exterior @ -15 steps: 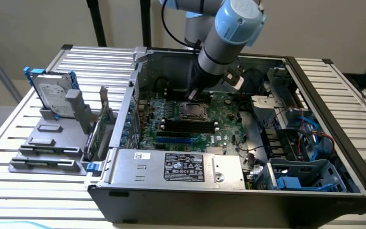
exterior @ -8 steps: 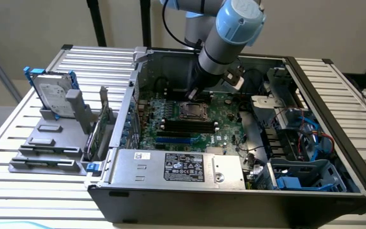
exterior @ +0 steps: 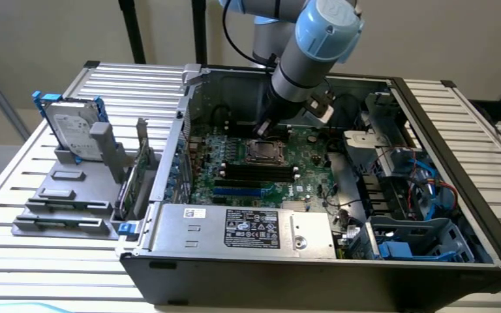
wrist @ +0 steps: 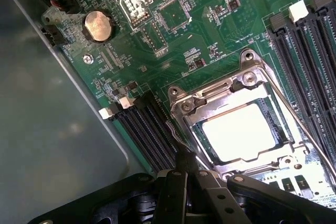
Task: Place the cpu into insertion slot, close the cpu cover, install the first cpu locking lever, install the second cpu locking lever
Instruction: 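Install the first cpu locking lever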
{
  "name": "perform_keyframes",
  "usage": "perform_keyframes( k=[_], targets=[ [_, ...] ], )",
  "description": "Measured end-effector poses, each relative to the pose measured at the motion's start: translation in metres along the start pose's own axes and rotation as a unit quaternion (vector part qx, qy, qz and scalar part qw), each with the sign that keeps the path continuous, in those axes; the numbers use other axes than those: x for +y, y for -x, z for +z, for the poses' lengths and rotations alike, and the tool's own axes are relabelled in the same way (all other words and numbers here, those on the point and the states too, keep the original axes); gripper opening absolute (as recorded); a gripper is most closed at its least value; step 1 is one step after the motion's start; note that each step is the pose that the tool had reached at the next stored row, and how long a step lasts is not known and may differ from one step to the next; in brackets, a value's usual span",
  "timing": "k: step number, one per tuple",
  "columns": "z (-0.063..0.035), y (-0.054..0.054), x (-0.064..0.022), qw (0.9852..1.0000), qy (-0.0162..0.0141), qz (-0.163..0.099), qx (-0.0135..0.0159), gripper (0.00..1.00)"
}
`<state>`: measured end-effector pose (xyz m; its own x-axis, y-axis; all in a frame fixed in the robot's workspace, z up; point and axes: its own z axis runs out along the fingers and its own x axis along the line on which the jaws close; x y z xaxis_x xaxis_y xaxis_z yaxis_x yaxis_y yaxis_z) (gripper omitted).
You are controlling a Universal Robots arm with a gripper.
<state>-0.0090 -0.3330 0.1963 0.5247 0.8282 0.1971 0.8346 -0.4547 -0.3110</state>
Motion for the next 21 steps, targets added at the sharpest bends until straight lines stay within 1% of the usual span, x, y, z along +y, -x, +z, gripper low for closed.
perform_keyframes(
  k=[2,5,12,17,21],
  targets=[
    [0.0002,-0.0002,0.0001,1.0000,0.0002,0.002,0.0001,0.11],
    [0.0001,-0.0010,0.0014,1.0000,0.0004,0.004,-0.0009,0.11],
    [-0.0007,-0.0035,0.0054,1.0000,0.0007,0.007,-0.0066,0.11],
    [-0.0008,-0.0048,0.0076,0.9999,0.0019,0.008,-0.0095,0.11],
    [-0.0001,-0.0056,0.0096,0.9999,0.0020,0.008,-0.0097,0.11]
  ],
)
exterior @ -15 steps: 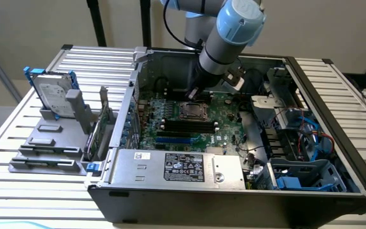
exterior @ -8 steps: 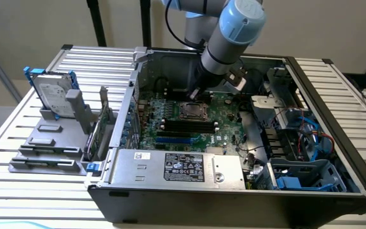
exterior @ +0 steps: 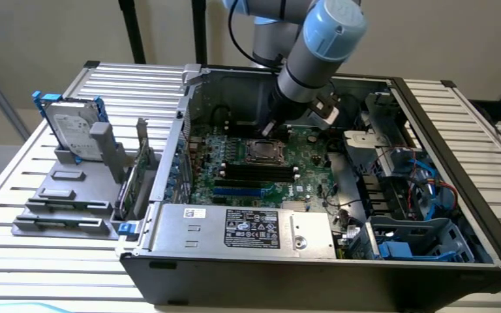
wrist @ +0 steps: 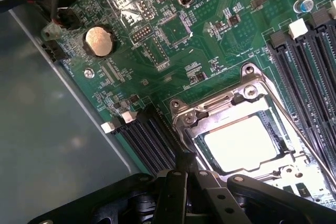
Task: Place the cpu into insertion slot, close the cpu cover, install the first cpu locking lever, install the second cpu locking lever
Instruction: 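Install the first cpu locking lever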
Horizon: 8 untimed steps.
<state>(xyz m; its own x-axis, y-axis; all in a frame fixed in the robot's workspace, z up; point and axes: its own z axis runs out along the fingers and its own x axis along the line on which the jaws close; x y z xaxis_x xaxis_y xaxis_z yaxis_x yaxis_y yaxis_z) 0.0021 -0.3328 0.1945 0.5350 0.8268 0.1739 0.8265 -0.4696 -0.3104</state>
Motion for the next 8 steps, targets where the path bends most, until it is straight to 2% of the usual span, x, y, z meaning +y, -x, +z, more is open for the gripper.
perform_keyframes(
  k=[8],
  targets=[
    [0.0009,-0.0018,0.0038,1.0000,-0.0001,0.000,-0.0001,0.11]
  ],
)
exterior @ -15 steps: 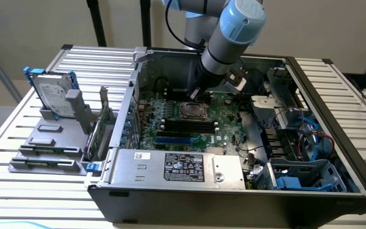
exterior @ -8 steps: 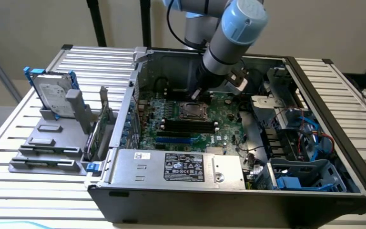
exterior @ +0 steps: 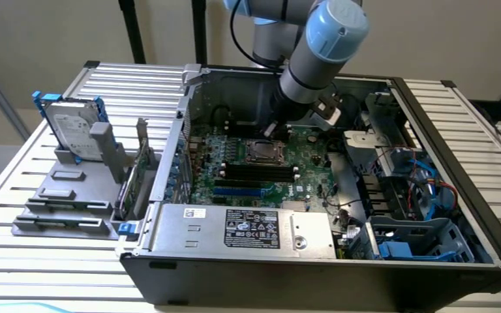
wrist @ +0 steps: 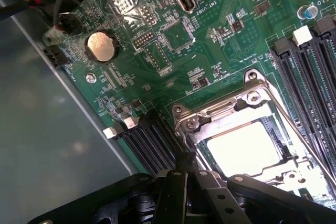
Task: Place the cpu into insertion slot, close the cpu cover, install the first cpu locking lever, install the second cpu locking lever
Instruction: 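Install the first cpu locking lever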
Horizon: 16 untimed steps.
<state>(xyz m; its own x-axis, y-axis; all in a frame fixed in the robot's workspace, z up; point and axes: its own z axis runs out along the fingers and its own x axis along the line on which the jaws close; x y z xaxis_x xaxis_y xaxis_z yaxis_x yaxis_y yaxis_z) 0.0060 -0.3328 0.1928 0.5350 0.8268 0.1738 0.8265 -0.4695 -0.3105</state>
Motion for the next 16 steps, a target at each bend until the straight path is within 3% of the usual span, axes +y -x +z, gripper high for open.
perform_keyframes(
  k=[8,16],
  targets=[
    [-0.0001,0.0004,0.0025,1.0000,-0.0006,0.000,0.0007,0.11],
    [-0.0006,0.0021,0.0042,0.9999,-0.0055,-0.002,0.0083,0.11]
  ],
)
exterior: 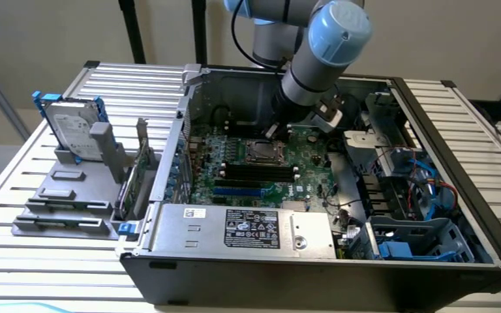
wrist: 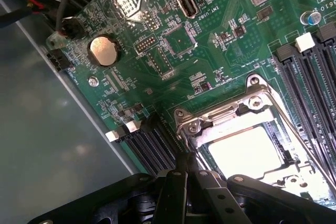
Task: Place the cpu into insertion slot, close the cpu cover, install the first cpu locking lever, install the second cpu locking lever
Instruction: 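Install the first cpu locking lever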
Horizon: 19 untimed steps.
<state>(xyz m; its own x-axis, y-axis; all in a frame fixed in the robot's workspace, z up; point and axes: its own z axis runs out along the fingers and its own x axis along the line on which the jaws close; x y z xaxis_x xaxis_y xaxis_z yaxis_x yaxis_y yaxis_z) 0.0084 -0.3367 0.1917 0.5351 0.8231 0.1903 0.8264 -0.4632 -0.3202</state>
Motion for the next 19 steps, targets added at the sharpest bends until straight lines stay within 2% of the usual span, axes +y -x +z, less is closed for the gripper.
perform_keyframes(
  k=[6,12,17,19],
  targets=[
    [0.0002,0.0019,0.0016,1.0000,-0.0018,-0.001,0.0025,0.11],
    [0.0006,0.0030,0.0029,0.9999,-0.0066,-0.003,0.0099,0.11],
    [0.0020,0.0042,0.0040,0.9999,-0.0094,-0.004,0.0137,0.11],
    [0.0022,0.0043,0.0042,0.9998,-0.0111,-0.005,0.0161,0.11]
  ],
)
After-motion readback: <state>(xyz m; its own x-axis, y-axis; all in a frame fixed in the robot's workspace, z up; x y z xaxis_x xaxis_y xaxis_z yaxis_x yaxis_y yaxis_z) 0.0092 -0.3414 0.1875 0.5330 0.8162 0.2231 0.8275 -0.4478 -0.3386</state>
